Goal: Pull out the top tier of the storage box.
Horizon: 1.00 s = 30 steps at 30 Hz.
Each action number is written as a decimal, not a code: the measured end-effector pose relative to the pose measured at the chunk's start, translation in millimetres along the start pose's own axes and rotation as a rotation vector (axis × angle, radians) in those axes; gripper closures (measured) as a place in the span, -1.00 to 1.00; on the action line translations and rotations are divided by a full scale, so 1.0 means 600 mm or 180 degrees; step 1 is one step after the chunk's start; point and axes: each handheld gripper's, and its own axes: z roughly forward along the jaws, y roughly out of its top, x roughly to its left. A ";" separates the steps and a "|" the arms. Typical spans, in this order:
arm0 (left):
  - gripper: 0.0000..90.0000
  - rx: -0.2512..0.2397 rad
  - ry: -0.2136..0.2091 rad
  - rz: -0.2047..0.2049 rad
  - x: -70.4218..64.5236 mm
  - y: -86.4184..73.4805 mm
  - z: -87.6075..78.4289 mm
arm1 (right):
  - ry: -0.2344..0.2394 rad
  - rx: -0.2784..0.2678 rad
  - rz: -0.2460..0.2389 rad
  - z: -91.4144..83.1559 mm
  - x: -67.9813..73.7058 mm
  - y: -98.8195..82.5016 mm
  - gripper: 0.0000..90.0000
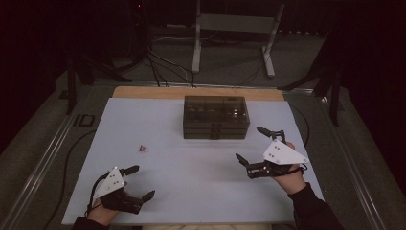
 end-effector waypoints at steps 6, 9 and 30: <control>-1.00 0.0005 -0.0001 -0.0004 0.000 0.000 0.000 | 0.0010 0.0057 -0.0136 0.021 -0.005 0.012 -0.96; -1.00 0.0021 -0.0011 -0.0014 0.001 0.000 0.001 | 0.0029 0.0085 -0.0164 0.038 -0.005 0.018 -0.96; -1.00 0.0029 -0.0020 -0.0009 0.002 -0.001 0.000 | -0.0094 0.0334 -0.0536 0.116 0.006 0.008 -0.96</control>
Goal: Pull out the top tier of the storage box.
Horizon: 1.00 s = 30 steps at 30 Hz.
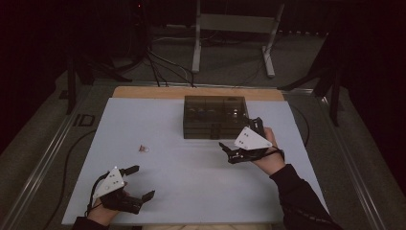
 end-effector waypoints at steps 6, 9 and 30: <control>-1.00 0.0000 -0.0011 -0.0003 0.001 0.000 0.000 | -0.0031 0.0121 -0.0089 0.019 0.005 -0.005 -0.96; -1.00 -0.0001 -0.0017 -0.0007 0.000 0.000 0.000 | -0.0039 0.0191 -0.0163 0.028 0.010 -0.006 -0.96; -1.00 -0.0004 -0.0036 0.0006 -0.001 0.000 -0.001 | -0.0094 0.0854 -0.0700 0.093 0.054 -0.022 -0.96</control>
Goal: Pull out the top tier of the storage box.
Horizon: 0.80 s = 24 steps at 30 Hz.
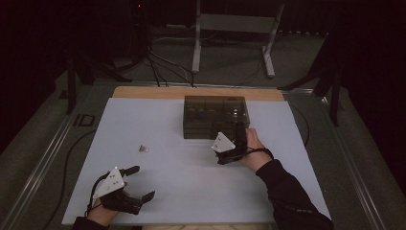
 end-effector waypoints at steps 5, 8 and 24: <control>-1.00 -0.0007 -0.0001 -0.0003 0.000 0.000 0.000 | -0.0019 0.0114 -0.0106 0.011 0.012 0.002 -0.96; -1.00 0.0000 -0.0005 0.0003 0.000 0.000 0.000 | -0.0051 0.0163 -0.0203 0.017 0.018 0.002 -0.96; -1.00 0.0009 -0.0007 0.0022 -0.002 0.000 0.000 | -0.0188 0.0501 -0.0651 0.032 0.042 0.003 -0.96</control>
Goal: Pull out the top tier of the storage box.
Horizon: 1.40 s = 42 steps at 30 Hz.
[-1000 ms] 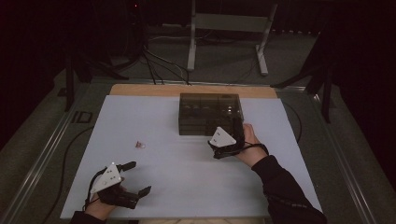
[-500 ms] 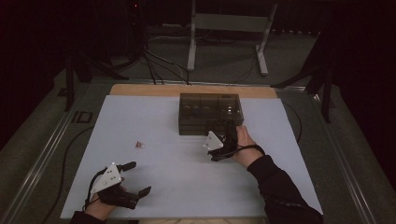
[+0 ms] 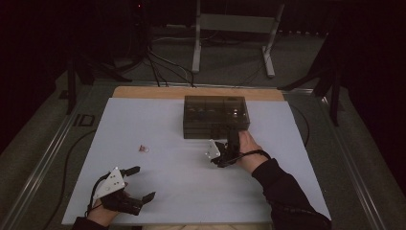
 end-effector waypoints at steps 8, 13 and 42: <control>-1.00 -0.0007 0.0000 -0.0001 0.000 0.000 0.000 | -0.0189 0.0236 -0.0202 0.011 0.012 0.011 -0.93; -1.00 -0.0011 -0.0002 -0.0008 0.000 0.000 0.000 | -0.0312 0.0374 -0.0320 0.020 0.018 0.016 -0.80; -1.00 -0.0009 -0.0014 -0.0042 0.001 0.000 -0.001 | -0.0887 0.0498 -0.0933 0.041 0.016 0.022 0.73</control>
